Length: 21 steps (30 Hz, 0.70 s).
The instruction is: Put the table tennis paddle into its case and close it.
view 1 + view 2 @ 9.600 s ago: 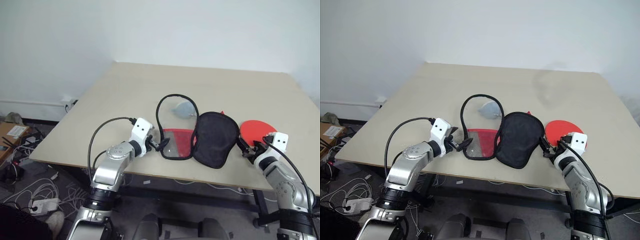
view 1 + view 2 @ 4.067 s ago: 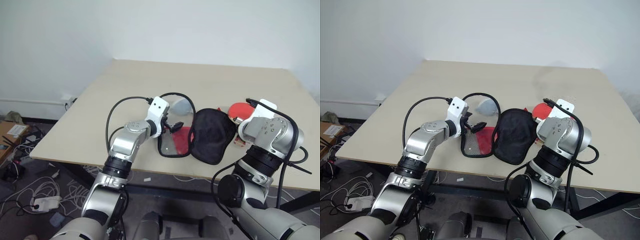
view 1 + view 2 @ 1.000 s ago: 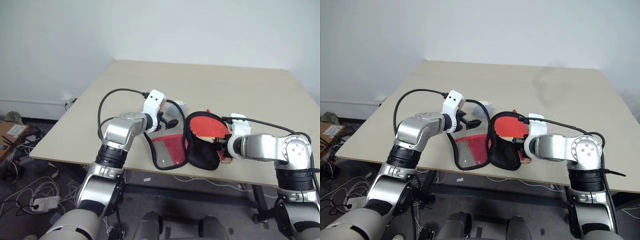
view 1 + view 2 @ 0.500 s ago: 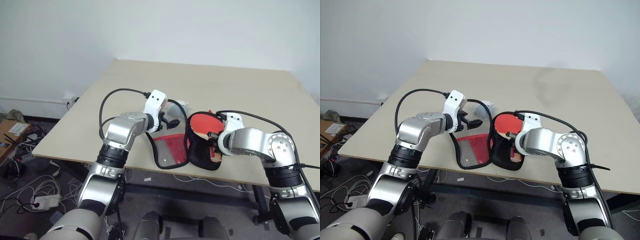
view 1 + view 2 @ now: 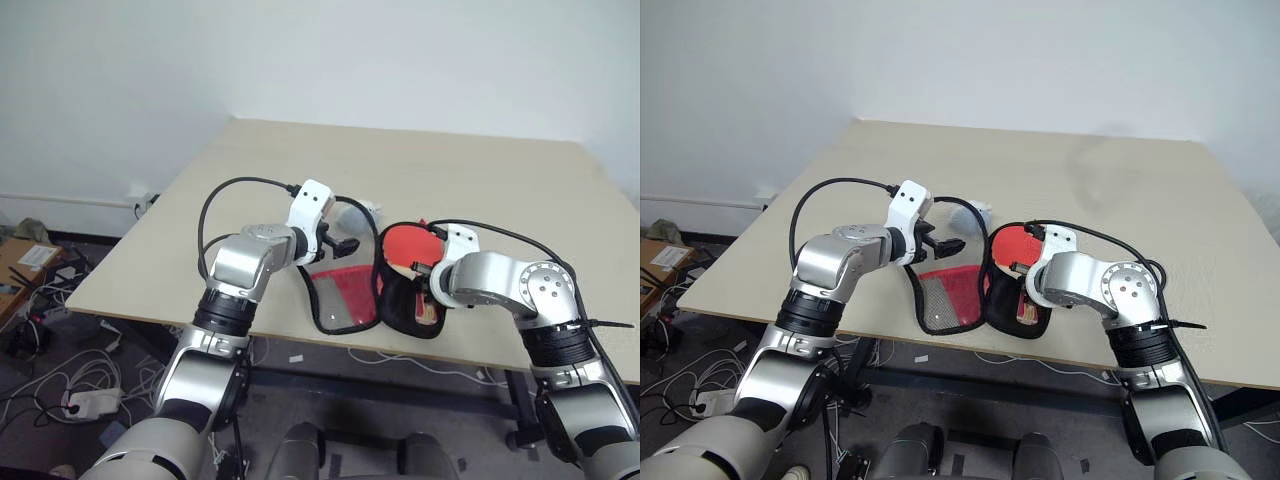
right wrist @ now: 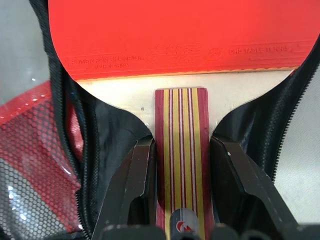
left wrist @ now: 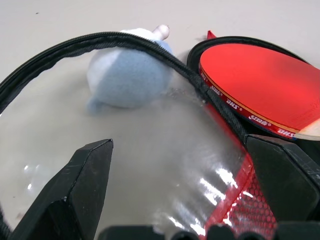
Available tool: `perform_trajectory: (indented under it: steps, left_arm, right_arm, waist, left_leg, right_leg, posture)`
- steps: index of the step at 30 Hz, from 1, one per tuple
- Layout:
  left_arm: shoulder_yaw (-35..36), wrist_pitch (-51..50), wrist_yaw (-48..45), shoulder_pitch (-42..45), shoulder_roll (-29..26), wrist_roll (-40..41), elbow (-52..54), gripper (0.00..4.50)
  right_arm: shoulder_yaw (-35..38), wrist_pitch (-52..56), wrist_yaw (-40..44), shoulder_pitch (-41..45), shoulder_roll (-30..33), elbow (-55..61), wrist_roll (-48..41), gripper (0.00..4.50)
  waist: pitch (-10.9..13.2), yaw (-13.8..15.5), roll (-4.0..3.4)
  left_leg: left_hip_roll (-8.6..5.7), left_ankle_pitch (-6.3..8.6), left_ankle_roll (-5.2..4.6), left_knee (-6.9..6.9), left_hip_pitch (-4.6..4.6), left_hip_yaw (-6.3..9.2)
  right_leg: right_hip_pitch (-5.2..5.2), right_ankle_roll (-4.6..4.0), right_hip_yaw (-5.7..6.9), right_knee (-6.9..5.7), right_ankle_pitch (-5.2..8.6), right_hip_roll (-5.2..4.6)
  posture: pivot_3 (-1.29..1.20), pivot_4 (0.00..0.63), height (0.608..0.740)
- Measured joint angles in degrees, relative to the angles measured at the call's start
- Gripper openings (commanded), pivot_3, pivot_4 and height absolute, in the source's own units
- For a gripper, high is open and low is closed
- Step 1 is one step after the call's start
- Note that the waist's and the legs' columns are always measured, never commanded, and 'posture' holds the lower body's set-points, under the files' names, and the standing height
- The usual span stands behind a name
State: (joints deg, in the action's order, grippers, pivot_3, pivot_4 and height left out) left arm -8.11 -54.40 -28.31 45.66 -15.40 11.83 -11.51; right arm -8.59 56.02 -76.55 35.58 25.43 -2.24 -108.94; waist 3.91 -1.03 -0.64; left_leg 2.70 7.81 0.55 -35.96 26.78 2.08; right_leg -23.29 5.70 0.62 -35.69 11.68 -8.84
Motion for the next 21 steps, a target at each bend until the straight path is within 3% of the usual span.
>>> perform_trajectory:
  steps: [11,19,21]
  left_arm:
    - [0.0,0.0,0.4,-0.1,0.0,0.0,0.3,4.50]
    - [0.0,0.0,0.3,-0.1,-0.1,0.0,0.4,4.50]
    - [0.0,0.0,0.3,-0.1,-0.1,0.0,0.4,4.50]
  right_arm:
    - [0.2,1.2,4.2,1.7,-2.7,-4.3,8.2,1.27]
    - [1.4,4.3,8.1,1.7,-4.0,-5.3,13.4,3.82]
    - [1.4,5.2,9.4,1.8,-4.4,-5.3,14.2,3.82]
  waist:
    - [0.0,0.0,0.00]
    - [0.0,-0.1,0.00]
    - [0.0,-0.1,0.00]
  left_leg:
    - [0.00,0.01,0.01,0.00,0.00,-0.01]
    - [0.00,-0.01,-0.01,0.03,0.01,0.00]
    - [0.00,-0.04,-0.05,0.03,0.02,-0.01]
  right_leg:
    - [-0.01,0.02,0.00,0.00,-0.05,0.00]
    - [-0.02,0.02,0.00,-0.01,-0.06,0.01]
    - [-0.02,0.02,0.00,-0.02,-0.06,0.01]
  posture:
    - [0.00,0.000,0.688]
    - [0.00,0.000,0.688]
    - [0.00,0.000,0.688]
